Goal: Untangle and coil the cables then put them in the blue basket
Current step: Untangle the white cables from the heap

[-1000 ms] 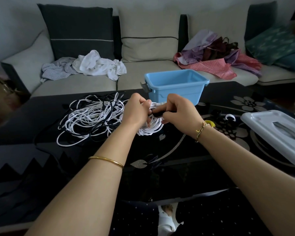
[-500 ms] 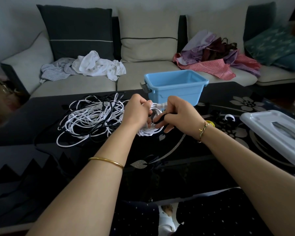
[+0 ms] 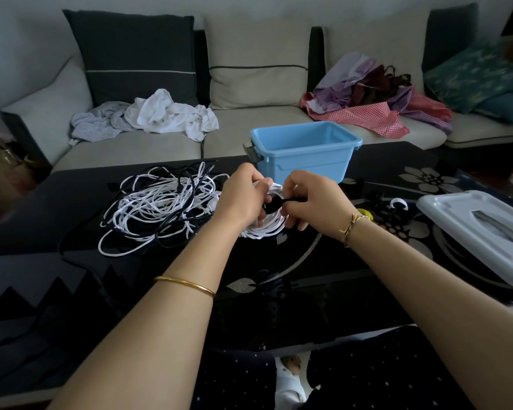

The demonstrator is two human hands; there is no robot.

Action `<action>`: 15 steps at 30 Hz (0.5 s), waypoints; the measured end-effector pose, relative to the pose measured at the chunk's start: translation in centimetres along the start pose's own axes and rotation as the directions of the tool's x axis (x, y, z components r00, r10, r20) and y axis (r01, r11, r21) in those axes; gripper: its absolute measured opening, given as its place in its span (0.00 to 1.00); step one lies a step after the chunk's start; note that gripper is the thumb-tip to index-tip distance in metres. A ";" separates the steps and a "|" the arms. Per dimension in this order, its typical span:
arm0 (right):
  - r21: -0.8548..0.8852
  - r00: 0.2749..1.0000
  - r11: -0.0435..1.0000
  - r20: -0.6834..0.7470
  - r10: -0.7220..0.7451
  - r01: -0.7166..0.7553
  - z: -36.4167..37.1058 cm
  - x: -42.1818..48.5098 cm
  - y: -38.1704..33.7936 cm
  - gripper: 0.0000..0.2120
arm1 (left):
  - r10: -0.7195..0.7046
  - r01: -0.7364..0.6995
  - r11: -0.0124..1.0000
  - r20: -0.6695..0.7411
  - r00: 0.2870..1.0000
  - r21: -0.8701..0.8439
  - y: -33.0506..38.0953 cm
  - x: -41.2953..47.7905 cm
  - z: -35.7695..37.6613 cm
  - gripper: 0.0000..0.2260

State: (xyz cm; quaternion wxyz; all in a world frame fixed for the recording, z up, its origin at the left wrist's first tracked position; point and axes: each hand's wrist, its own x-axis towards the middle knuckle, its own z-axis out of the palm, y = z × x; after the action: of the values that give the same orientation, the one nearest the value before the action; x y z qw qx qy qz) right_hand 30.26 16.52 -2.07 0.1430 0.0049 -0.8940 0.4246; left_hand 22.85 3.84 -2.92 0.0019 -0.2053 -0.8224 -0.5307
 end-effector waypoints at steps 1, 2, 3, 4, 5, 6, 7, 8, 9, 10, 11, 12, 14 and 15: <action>-0.019 1.000 1.000 0.011 -0.006 0.006 -0.1 0.0 0.0 0.09 | 0.002 -0.002 1.000 0.003 1.000 0.002 -0.1 0.0 0.0 0.08; -0.045 1.000 0.999 0.019 -0.011 0.012 -0.2 0.0 0.0 0.10 | 0.003 -0.003 1.000 0.004 1.000 0.003 -0.1 0.0 0.0 0.09; -0.083 1.000 0.996 0.027 -0.017 0.019 -0.3 0.0 0.0 0.11 | 0.004 -0.004 1.000 0.004 1.000 0.004 -0.1 0.0 0.0 0.08; -0.125 0.999 0.992 0.037 -0.024 0.028 -0.4 0.0 0.1 0.12 | 0.004 -0.004 1.000 0.003 1.000 0.011 0.0 0.0 0.0 0.08; -0.161 0.998 0.986 0.052 -0.030 0.038 -0.4 0.0 0.1 0.14 | 0.005 -0.005 1.000 -0.003 1.000 0.027 0.0 0.0 0.0 0.07; -0.191 0.997 0.981 0.072 -0.033 0.046 -0.4 0.1 0.1 0.17 | 0.006 -0.006 0.999 -0.010 1.000 0.047 0.0 0.0 0.0 0.07; -0.219 0.994 0.974 0.101 -0.030 0.052 -0.3 0.2 0.1 0.20 | 0.008 -0.007 0.998 -0.017 1.000 0.063 0.0 0.0 -0.1 0.07; -0.246 0.991 0.968 0.135 -0.024 0.057 -0.3 0.2 0.0 0.22 | 0.009 -0.007 0.997 -0.024 1.000 0.073 0.0 -0.1 -0.1 0.06; -0.268 0.986 0.962 0.169 -0.014 0.059 -0.2 0.2 0.0 0.24 | 0.010 -0.008 0.997 -0.028 1.000 0.076 0.0 -0.1 0.0 0.06; -0.281 0.979 0.958 0.203 -0.006 0.064 -0.2 0.2 -0.1 0.25 | 0.012 -0.010 0.997 -0.032 0.999 0.073 0.0 -0.1 -0.1 0.06; -0.282 0.972 0.957 0.235 -0.001 0.069 -0.2 0.2 -0.2 0.24 | 0.016 -0.014 0.998 -0.037 0.999 0.061 0.0 -0.1 0.0 0.06; -0.272 0.966 0.959 0.260 -0.003 0.076 -0.1 0.1 -0.3 0.23 | 0.020 -0.019 0.999 -0.042 0.999 0.043 0.1 -0.1 0.0 0.06; -0.241 0.961 0.966 0.276 -0.024 0.093 0.2 -0.1 -0.4 0.20 | 0.025 -0.024 0.999 -0.048 0.999 0.021 0.3 -0.1 -0.1 0.06; -0.234 0.962 0.967 0.271 -0.039 0.105 0.3 -0.2 -0.3 0.20 | 0.028 -0.027 0.999 -0.047 0.999 0.017 0.3 -0.1 0.0 0.06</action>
State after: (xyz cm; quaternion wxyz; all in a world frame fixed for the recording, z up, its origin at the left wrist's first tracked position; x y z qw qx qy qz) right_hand 30.37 16.03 -2.05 0.0373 0.0766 -0.9500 0.3003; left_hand 23.04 3.90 -2.64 0.0302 -0.2041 -0.8236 -0.5283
